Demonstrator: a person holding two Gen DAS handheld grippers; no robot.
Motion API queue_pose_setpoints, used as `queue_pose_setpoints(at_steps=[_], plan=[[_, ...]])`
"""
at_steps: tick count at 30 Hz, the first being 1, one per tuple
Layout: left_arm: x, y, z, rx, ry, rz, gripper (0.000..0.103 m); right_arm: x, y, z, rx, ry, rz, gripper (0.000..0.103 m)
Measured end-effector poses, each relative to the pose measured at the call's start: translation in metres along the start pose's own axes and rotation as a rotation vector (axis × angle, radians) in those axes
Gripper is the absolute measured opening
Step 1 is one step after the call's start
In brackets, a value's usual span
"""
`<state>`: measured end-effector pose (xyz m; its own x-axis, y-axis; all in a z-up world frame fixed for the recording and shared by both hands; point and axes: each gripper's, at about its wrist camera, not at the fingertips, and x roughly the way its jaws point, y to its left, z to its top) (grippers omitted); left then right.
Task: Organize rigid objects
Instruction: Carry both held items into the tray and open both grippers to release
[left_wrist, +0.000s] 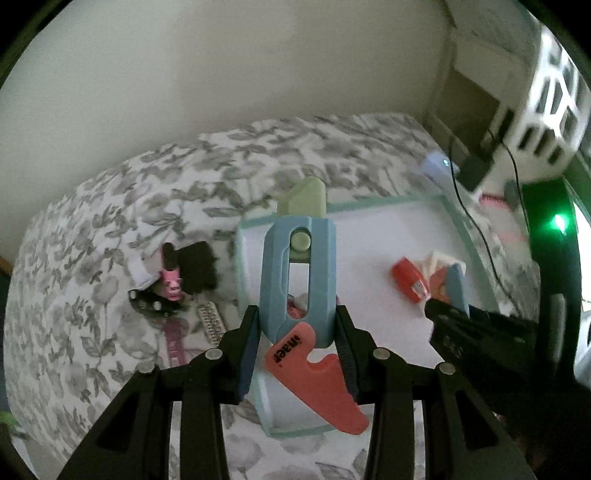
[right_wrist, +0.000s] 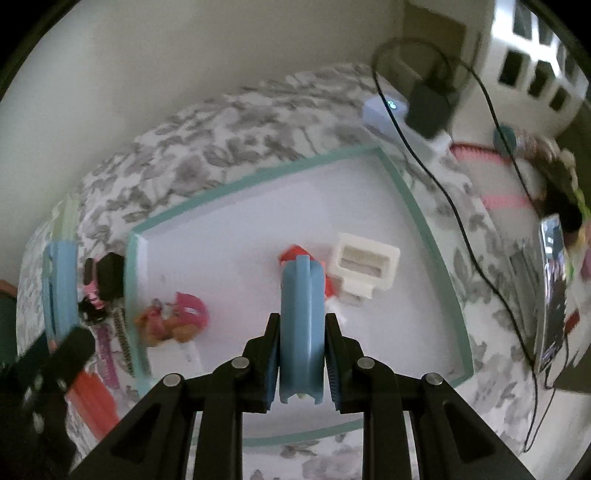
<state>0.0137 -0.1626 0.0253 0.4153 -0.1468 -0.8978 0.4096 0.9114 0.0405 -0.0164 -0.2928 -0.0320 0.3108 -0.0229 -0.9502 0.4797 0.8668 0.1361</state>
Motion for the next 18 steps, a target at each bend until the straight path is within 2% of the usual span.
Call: queue_pose_setpoints(at_steps=[5,18], plan=[[0.015,-0.015,-0.004,0.005,0.047,-0.05,0.041,0.017,-0.018,-0.003,0.037,0.054,0.004,0.024],[0.047,-0.025,-0.017,0.011,0.148,-0.041,0.041,0.03,-0.03,-0.011,0.077,0.102,-0.012,0.025]])
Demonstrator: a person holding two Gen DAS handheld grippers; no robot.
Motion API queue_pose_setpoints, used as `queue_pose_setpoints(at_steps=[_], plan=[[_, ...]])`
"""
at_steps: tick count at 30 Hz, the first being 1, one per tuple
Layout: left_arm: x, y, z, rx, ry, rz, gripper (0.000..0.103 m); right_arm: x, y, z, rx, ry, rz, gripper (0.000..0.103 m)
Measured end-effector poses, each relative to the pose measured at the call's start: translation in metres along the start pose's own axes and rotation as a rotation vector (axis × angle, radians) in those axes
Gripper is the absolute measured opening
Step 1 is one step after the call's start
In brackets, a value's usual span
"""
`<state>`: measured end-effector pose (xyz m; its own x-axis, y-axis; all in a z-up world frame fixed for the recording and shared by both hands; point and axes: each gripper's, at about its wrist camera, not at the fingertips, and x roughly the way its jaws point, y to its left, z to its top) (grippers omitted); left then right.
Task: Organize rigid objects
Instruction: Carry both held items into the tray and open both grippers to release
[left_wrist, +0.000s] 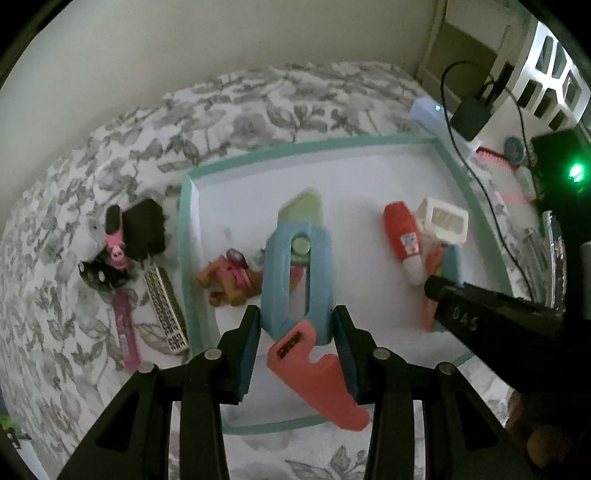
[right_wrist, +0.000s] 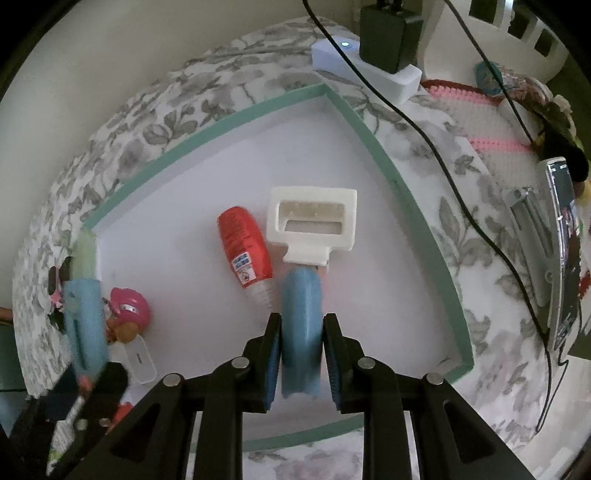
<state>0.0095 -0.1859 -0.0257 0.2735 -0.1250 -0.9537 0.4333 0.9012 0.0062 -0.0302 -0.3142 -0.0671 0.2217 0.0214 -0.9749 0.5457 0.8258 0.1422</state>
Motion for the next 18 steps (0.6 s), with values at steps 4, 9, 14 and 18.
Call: queue_pose_setpoints(at_steps=[4,9,14,18], plan=[[0.003,0.003,-0.001,-0.014,0.012,-0.002,0.05,0.0,-0.001,0.0,-0.003,0.002,-0.006,0.025],[-0.005,0.01,0.002,-0.05,0.001,-0.021,0.066,-0.006,0.006,0.004,-0.014,-0.003,-0.013,0.035],[-0.023,0.025,0.007,-0.089,-0.046,0.003,0.072,-0.027,0.011,0.007,-0.028,-0.07,-0.015,0.054],[-0.035,0.042,0.009,-0.139,-0.078,0.031,0.084,-0.043,0.017,0.007,-0.036,-0.114,-0.009,0.074]])
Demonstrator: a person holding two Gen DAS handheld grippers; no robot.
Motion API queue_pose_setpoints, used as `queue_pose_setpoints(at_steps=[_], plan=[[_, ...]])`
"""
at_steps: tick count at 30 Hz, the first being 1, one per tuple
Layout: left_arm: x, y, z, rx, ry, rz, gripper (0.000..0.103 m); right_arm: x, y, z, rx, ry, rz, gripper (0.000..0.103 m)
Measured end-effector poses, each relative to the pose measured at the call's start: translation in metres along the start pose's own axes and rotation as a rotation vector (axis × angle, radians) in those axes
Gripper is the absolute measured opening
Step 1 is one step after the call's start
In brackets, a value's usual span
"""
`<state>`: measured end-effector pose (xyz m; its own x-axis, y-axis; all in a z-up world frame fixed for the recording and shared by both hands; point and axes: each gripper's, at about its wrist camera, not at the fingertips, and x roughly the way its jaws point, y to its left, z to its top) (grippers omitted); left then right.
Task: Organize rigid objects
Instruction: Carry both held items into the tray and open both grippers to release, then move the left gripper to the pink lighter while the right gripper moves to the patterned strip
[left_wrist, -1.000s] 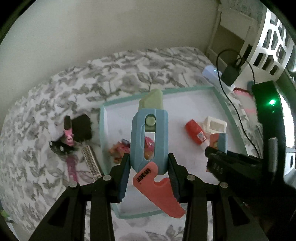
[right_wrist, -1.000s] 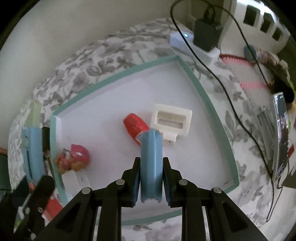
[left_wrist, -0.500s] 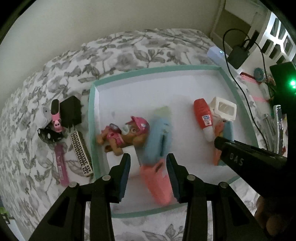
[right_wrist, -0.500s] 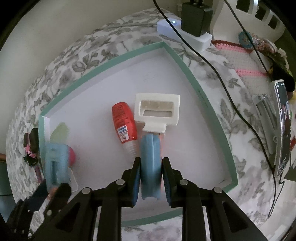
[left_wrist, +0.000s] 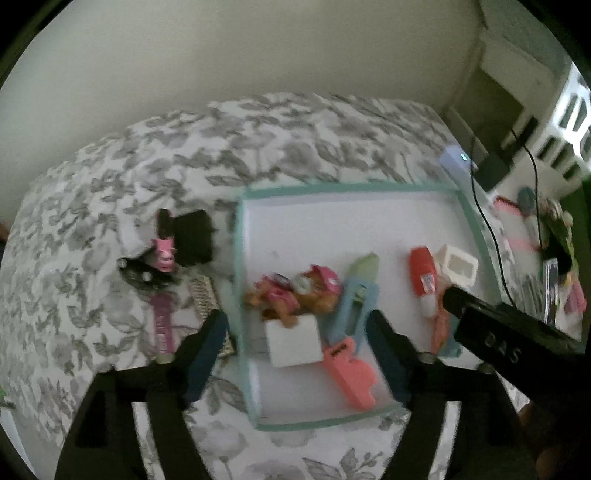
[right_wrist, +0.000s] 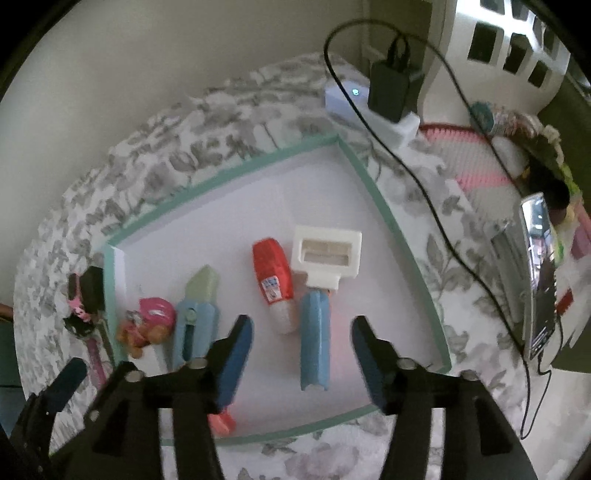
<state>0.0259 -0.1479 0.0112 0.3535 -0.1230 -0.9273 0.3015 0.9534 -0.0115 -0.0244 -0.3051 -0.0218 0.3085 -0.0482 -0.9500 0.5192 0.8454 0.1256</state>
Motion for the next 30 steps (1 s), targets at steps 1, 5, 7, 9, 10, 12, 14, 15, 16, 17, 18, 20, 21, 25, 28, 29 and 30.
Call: queue_pose_setpoints(at_steps=[1,5,7,9,10,12,14,15,16,17,18,20,21,25,28,29,30], plan=[[-0.003,0.005,0.001,-0.016,-0.008,0.01,0.085,-0.002,0.003,0.0,-0.007,-0.005,0.001,0.075],[-0.006,0.025,0.005,-0.079,-0.023,0.052,0.092,0.0,0.009,-0.002,-0.029,0.003,0.02,0.091],[-0.003,0.034,0.005,-0.106,-0.017,0.053,0.093,0.005,0.013,-0.003,-0.038,0.014,0.037,0.095],[0.002,0.043,0.005,-0.14,0.001,0.055,0.094,0.006,0.015,-0.004,-0.046,0.012,0.048,0.1],[0.005,0.046,0.005,-0.15,0.007,0.058,0.094,0.005,0.016,-0.004,-0.05,0.007,0.052,0.102],[0.01,0.052,0.003,-0.18,0.022,0.068,0.096,0.003,0.017,-0.004,-0.052,-0.006,0.062,0.103],[0.015,0.063,0.002,-0.221,0.046,0.074,0.1,0.003,0.018,-0.004,-0.046,-0.008,0.077,0.103],[0.016,0.066,0.002,-0.235,0.049,0.071,0.1,0.004,0.018,-0.004,-0.039,-0.006,0.087,0.103],[0.016,0.073,0.002,-0.261,0.052,0.059,0.1,0.003,0.018,-0.005,-0.036,-0.005,0.091,0.103],[0.015,0.077,0.002,-0.276,0.051,0.053,0.1,0.004,0.019,-0.005,-0.034,-0.006,0.094,0.103],[0.014,0.08,0.002,-0.289,0.047,0.048,0.1,0.004,0.02,-0.005,-0.035,-0.007,0.095,0.103],[0.01,0.09,0.003,-0.316,0.034,0.046,0.1,0.004,0.023,-0.005,-0.042,-0.008,0.102,0.103],[0.009,0.094,0.003,-0.324,0.03,0.049,0.1,0.004,0.025,-0.005,-0.047,-0.007,0.103,0.103],[0.003,0.118,0.005,-0.352,0.015,0.073,0.1,0.004,0.039,-0.008,-0.089,-0.01,0.099,0.103],[-0.002,0.14,0.003,-0.377,0.001,0.102,0.1,0.003,0.057,-0.011,-0.142,-0.016,0.125,0.103],[-0.004,0.15,0.002,-0.387,-0.003,0.119,0.1,0.002,0.065,-0.013,-0.163,-0.016,0.14,0.103],[-0.005,0.158,0.001,-0.396,-0.006,0.133,0.1,0.002,0.075,-0.016,-0.19,-0.015,0.161,0.103]])
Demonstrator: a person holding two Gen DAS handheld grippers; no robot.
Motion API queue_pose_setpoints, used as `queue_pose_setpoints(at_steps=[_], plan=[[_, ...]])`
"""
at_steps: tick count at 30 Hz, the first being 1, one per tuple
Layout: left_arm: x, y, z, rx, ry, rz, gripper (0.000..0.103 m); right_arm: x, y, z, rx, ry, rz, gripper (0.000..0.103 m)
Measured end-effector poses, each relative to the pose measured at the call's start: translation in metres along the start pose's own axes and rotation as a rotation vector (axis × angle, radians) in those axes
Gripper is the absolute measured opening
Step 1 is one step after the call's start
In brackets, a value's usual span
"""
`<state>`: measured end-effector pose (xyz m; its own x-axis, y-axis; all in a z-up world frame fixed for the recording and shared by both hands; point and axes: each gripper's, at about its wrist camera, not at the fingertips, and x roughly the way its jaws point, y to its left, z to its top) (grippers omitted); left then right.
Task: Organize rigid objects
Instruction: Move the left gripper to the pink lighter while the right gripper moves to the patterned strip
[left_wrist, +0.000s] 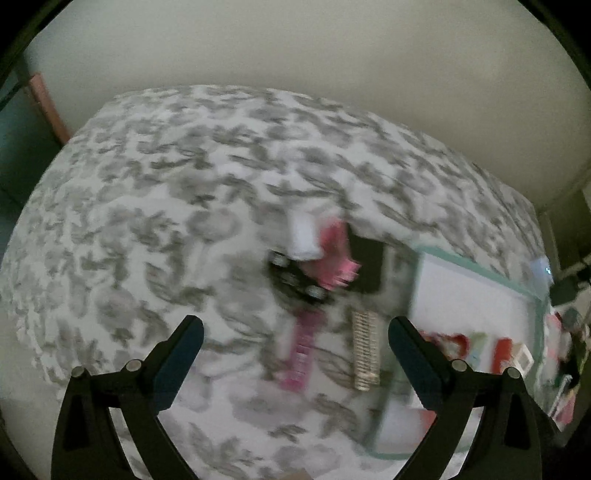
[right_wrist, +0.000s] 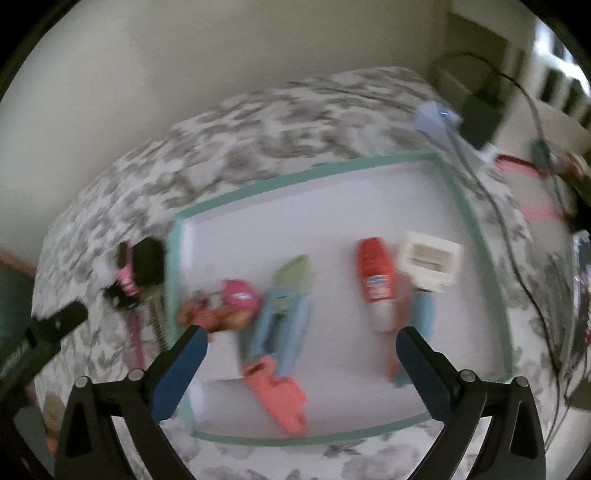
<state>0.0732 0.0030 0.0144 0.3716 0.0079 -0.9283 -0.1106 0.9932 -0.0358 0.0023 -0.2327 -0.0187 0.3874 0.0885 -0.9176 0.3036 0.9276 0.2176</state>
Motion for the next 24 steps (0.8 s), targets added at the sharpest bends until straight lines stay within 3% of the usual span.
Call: queue_pose_setpoints(at_steps=[6,11,19,24], plan=[[0.007,0.057,0.011,-0.095,-0.004,0.089,0.1,0.013,0.049,-0.011,-0.127,0.033,0.058,0.103],[0.02,0.083,0.012,-0.15,0.035,0.079,0.1,0.026,0.076,-0.018,-0.196,0.054,0.057,0.103],[0.043,0.067,0.006,-0.083,0.102,0.044,0.1,0.041,0.102,-0.021,-0.222,0.077,0.084,0.103],[0.052,0.048,0.003,-0.024,0.124,0.028,0.1,0.047,0.107,-0.022,-0.259,0.077,0.048,0.103]])
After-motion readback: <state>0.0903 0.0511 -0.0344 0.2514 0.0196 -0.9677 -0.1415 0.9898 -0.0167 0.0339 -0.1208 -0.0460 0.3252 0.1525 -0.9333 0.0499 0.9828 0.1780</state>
